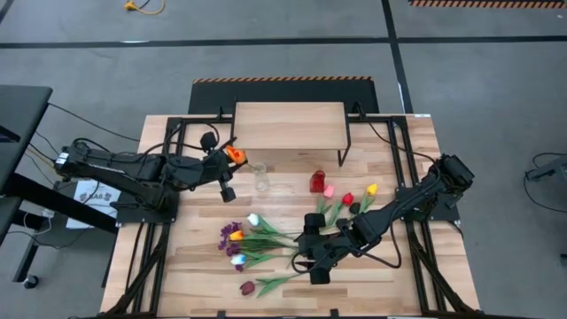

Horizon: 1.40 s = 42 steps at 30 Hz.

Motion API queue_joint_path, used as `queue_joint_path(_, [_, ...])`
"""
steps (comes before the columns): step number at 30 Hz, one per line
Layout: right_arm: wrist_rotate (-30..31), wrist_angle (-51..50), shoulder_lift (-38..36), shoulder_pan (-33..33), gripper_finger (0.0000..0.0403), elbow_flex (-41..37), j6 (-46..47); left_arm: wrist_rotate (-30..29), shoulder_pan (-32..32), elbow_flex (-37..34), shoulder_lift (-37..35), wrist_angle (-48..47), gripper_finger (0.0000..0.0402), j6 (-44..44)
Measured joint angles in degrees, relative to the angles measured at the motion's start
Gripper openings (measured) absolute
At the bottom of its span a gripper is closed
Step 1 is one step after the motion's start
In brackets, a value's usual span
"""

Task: Pick and place flowers into a vace then onto a shelf
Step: Put the orange tulip into the transparent vase, then put the maroon tulip into the transparent vase

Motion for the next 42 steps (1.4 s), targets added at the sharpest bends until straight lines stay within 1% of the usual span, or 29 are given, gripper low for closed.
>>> queue_joint_path(4, [0.0, 0.0, 0.0, 0.0, 0.0284, 0.0, 0.0, -0.9, 0.0, 0.0, 0.0, 0.0, 0.0029, -0.5])
queue_joint_path(7, [0.0, 0.0, 0.0, 0.0, 0.0284, 0.0, 0.0, -0.2, 0.0, 0.0, 0.0, 0.0, 0.0043, -0.5])
queue_joint_path(11, [0.0, 0.0, 0.0, 0.0, 0.0284, 0.0, 0.0, -0.3, 0.0, 0.0, 0.0, 0.0, 0.0086, -0.5])
queue_joint_path(17, [0.0, 0.0, 0.0, 0.0, 0.0284, 0.0, 0.0, -2.8, 0.0, 0.0, 0.9, -0.4, 0.0163, -0.5])
queue_joint_path(22, [0.0, -0.2, 0.0, 0.0, 0.0284, 0.0, 0.0, -3.2, 0.0, 0.0, 1.9, -1.6, 0.0201, -0.7])
queue_joint_path(25, [0.0, -0.5, 0.0, 0.0, 0.0284, 0.0, 0.0, -3.1, 0.0, 0.1, 2.5, -2.0, 0.0209, -0.8])
queue_joint_path(34, [-0.2, -1.0, 0.0, 0.0, 0.0284, 0.0, 0.0, -3.3, 0.0, 0.0, 2.6, -7.1, 0.0210, -3.9])
queue_joint_path(40, [-0.2, -4.4, 0.0, 0.0, 0.0284, 0.0, 2.5, -3.2, -0.1, 0.0, 2.6, -15.0, 0.0210, -9.3])
queue_joint_path(42, [-0.2, -5.7, 0.0, 0.0, 0.0284, 0.0, 3.7, -2.3, -0.5, 0.0, 2.6, -16.9, 0.0210, -12.1])
